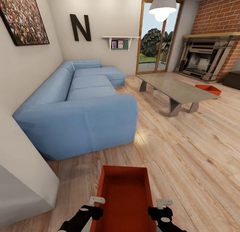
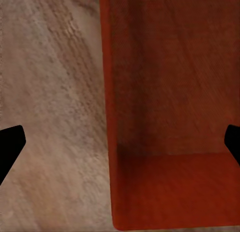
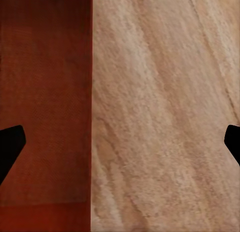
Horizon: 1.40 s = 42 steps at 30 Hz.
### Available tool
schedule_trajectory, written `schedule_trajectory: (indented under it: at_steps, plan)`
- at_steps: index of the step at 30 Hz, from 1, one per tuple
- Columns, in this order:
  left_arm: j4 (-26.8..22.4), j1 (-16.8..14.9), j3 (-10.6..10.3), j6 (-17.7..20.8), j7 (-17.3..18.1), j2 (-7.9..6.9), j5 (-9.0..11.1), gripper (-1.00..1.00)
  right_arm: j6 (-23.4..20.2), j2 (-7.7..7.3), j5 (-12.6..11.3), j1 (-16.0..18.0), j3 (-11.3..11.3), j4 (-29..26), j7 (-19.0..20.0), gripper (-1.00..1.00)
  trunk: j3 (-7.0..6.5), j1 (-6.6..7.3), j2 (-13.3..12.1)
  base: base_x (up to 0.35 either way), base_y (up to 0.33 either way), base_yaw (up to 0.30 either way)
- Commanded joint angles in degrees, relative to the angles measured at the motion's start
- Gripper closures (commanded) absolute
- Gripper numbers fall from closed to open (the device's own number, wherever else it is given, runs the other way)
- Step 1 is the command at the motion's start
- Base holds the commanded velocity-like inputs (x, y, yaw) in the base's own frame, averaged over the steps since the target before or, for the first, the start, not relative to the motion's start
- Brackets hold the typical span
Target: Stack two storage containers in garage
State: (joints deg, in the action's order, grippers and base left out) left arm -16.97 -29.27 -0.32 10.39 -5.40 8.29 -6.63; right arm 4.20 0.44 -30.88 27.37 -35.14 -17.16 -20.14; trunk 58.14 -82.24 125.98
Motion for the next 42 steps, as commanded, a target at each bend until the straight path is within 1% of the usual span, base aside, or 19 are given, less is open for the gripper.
schedule_trajectory:
  at_steps: [1,13,15,16,18,21,24,28,31,37,42]
  plan:
    - [-0.1,0.0,0.0,0.32,-0.17,0.0,-0.58,-1.0,0.33,-0.01,-0.59,0.05,-0.46,0.02,-0.26,-1.0,0.05,0.01,0.02,0.0,0.0,0.0]
    - [-0.08,0.0,0.06,0.17,-0.13,-0.03,-0.58,-1.0,0.6,0.05,-0.58,0.05,-0.43,0.02,-0.15,-1.0,0.05,0.01,0.02,0.0,0.0,0.0]
    - [-0.08,0.0,0.06,0.18,-0.16,-0.03,-0.58,-1.0,0.73,0.12,-0.61,0.05,-0.47,0.93,0.43,-1.0,0.05,0.01,0.02,0.0,0.0,0.0]
    - [-0.08,0.0,0.06,0.17,-0.14,-0.03,-0.56,-1.0,1.22,0.17,-0.6,0.05,-0.56,2.89,1.15,-1.0,0.05,0.01,0.02,0.0,0.0,0.0]
    - [-0.08,0.0,0.06,0.16,-0.17,-0.03,-0.53,-1.0,2.09,0.22,-0.59,0.05,-0.6,4.37,2.04,-1.0,0.05,0.01,0.02,0.0,0.0,0.0]
    - [-0.08,0.0,0.06,0.16,-0.15,-0.03,-0.5,-1.0,3.05,0.21,-0.61,0.05,-0.62,5.58,3.67,-1.0,0.05,0.01,0.02,0.0,0.0,0.0]
    - [-0.09,0.0,0.06,0.16,-0.14,-0.03,-0.49,-1.0,3.35,0.19,-0.7,0.05,-0.63,6.07,5.0,-1.0,0.05,0.01,0.02,0.0,0.0,0.0]
    - [-0.1,0.0,0.04,0.16,-0.13,-0.03,-0.49,-1.0,3.36,0.18,-0.75,0.05,-0.63,6.25,5.57,-1.0,0.05,0.01,0.02,0.0,0.0,0.0]
    - [-0.09,0.0,0.0,0.16,-0.13,-0.03,-0.49,-1.0,3.08,0.24,-0.79,0.05,-0.63,6.3,5.75,-1.0,0.05,0.01,0.02,0.0,0.0,0.0]
    - [-0.08,0.0,-0.02,0.16,-0.13,-0.03,-0.49,-1.0,1.84,0.26,-0.91,0.1,-0.57,6.34,8.7,-1.0,0.05,0.01,0.02,0.0,0.0,0.0]
    - [-0.08,0.0,-0.03,0.16,-0.13,-0.03,-0.49,-1.0,1.45,0.26,-0.98,0.07,-0.55,6.35,9.29,-1.0,0.05,0.01,0.02,0.0,0.0,0.0]
